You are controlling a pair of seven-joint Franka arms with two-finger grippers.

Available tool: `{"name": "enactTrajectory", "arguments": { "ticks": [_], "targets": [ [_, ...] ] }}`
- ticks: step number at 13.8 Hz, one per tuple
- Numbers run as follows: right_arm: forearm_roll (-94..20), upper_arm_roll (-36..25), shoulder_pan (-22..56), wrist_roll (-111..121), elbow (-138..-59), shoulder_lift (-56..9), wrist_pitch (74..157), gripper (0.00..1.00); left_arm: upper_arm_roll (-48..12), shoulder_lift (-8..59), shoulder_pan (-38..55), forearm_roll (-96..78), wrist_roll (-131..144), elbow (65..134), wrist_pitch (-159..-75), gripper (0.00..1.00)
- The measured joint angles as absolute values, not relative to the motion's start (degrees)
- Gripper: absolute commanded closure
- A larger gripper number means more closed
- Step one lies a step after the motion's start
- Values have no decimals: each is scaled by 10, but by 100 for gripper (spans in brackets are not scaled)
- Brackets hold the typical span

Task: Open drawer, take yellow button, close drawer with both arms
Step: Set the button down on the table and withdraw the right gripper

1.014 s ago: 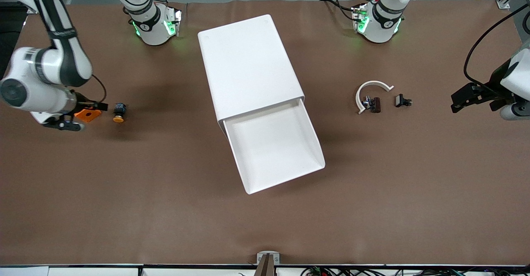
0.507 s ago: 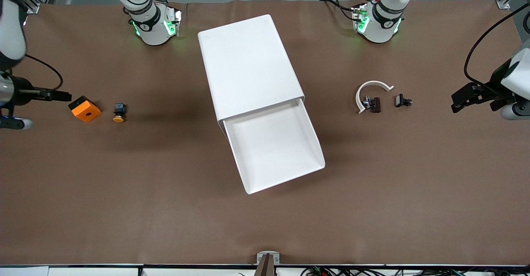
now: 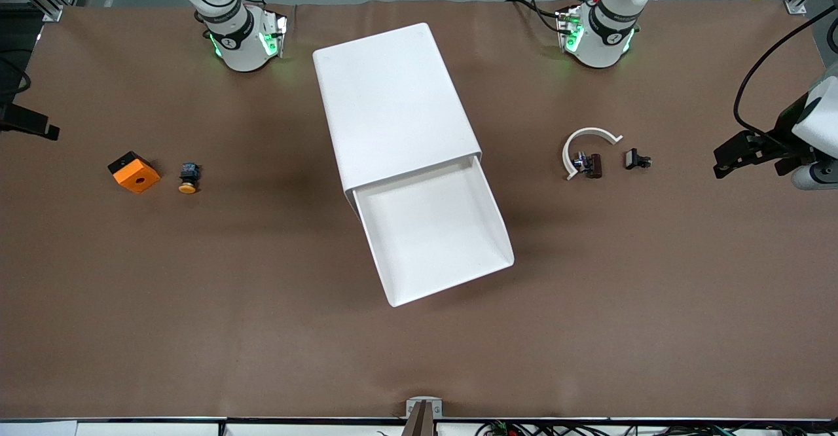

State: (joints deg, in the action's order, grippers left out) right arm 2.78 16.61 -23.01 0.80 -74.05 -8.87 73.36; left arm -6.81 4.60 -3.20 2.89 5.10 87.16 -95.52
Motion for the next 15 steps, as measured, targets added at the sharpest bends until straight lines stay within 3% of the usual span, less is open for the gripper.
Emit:
{"name": "enactTrajectory", "arguments": {
  "ticks": [5, 12, 15],
  "targets": [
    [17, 168, -223, 8, -726, -88, 653, 0, -68, 46, -32, 29, 51, 871, -955, 0],
    [14, 177, -215, 13, -722, -77, 647, 0, -68, 46, -31, 29, 51, 870, -955, 0],
    [13, 149, -157, 12, -722, -71, 647, 0, -68, 46, -31, 29, 51, 870, -955, 0]
  ]
}}
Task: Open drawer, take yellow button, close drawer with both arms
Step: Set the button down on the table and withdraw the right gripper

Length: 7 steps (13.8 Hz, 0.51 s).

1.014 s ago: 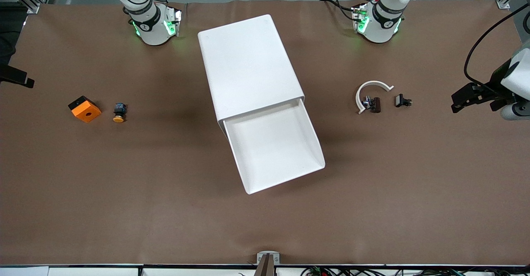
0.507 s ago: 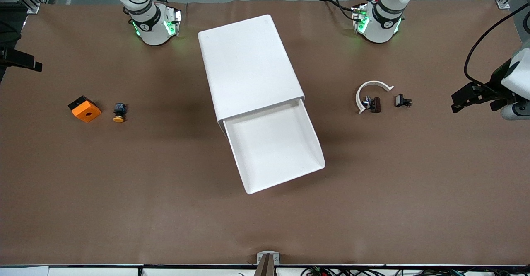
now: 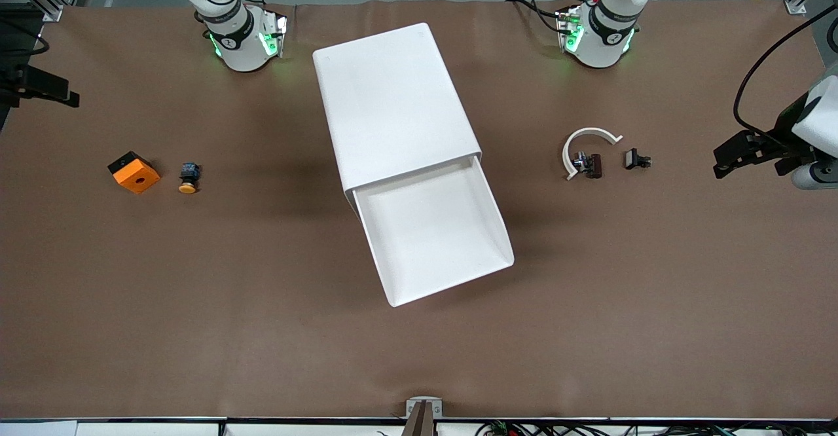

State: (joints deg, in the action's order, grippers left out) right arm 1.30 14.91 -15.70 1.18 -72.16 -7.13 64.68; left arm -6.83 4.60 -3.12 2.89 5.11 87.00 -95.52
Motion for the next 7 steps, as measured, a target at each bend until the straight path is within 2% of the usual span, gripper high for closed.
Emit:
{"name": "enactTrajectory", "arguments": {
  "ticks": [4, 7],
  "targets": [
    [13, 42, -51, 10, -722, -67, 647, 0, -68, 46, -31, 29, 51, 870, -955, 0],
    [12, 5, -23, 10, -726, -67, 647, 0, -68, 46, -31, 29, 51, 870, -955, 0]
  ]
}}
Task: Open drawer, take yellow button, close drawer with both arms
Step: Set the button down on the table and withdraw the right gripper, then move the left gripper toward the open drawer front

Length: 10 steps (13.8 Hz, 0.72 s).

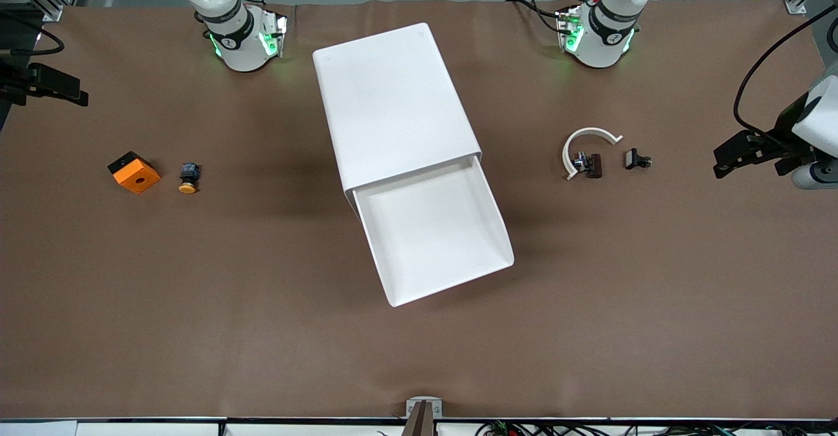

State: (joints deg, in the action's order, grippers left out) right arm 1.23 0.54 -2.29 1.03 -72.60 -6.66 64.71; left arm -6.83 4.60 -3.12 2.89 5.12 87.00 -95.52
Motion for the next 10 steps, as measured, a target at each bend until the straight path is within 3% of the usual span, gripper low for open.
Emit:
{"name": "enactTrajectory", "arguments": {
  "ticks": [4, 10],
  "targets": [
    [-11, -43, 8, 10, -749, -50, 670, 0, -68, 46, -31, 29, 51, 870, -955, 0],
    [-13, -51, 2, 11, -830, 21, 709, 0, -68, 46, -31, 29, 51, 870, -955, 0]
  ]
}}
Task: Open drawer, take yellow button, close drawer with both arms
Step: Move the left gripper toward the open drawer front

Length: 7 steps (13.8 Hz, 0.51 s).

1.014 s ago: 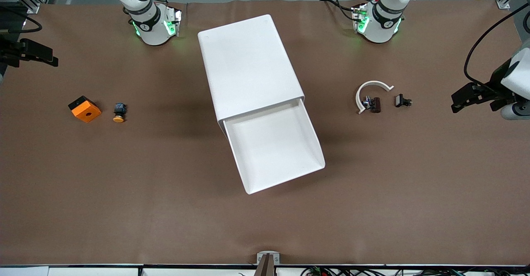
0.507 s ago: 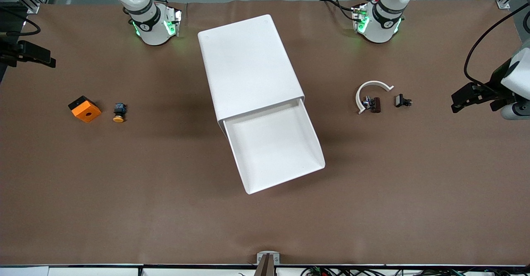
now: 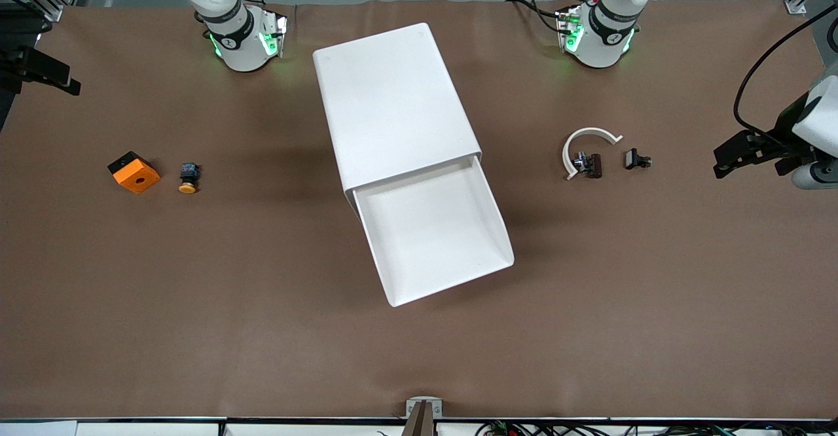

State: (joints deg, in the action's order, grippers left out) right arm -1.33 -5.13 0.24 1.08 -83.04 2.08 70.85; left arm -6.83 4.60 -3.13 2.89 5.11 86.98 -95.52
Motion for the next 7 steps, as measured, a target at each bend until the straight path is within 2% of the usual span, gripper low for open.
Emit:
{"name": "enactTrajectory", "arguments": {
  "ticks": [7],
  "targets": [
    [-13, -44, 0, 15, -854, 44, 743, 0, -68, 46, -32, 29, 13, 870, -946, 0]
  ]
}}
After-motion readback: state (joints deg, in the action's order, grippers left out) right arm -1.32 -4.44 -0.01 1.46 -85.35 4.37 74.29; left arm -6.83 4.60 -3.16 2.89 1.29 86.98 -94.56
